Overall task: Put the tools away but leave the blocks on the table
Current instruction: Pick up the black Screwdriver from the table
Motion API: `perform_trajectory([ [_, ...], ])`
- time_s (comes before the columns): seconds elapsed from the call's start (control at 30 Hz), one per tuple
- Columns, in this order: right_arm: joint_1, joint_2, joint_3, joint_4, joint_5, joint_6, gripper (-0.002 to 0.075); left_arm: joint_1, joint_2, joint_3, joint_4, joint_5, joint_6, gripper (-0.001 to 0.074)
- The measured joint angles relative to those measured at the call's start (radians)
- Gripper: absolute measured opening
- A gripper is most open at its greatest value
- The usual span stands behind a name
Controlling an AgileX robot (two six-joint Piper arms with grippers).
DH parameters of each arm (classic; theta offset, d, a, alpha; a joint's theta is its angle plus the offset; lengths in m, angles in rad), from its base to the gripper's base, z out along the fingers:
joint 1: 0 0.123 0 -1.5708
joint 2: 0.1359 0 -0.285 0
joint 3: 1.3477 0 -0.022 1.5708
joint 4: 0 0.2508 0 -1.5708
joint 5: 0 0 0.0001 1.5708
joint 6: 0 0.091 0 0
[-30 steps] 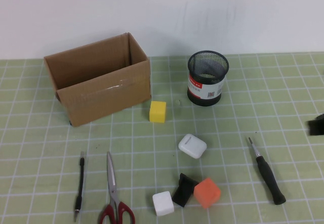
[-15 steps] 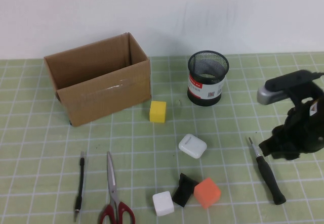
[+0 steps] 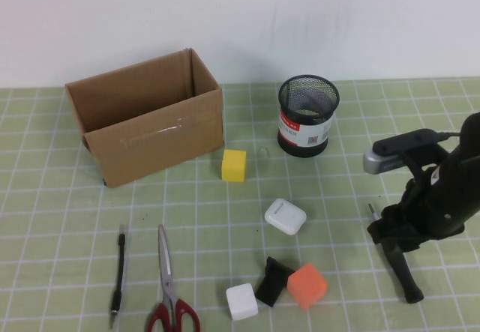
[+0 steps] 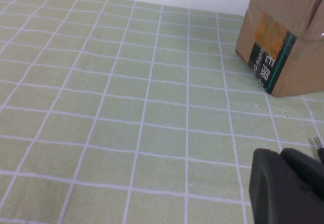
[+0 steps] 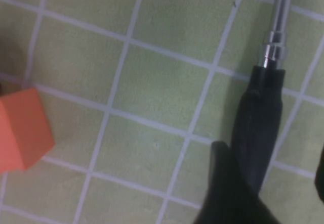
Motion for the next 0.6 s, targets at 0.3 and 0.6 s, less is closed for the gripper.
perform_trajectory([
  [0.3, 0.000, 0.077, -0.007, 0.004, -0.080, 0.000, 0.0318, 0.000, 0.000, 0.000, 0.000, 0.000, 0.000, -0.0004],
  [0.6, 0.000, 0.170, -0.013, 0.000, -0.093, -0.002, 0.0318, 0.000, 0.000, 0.000, 0.000, 0.000, 0.000, -0.0004],
])
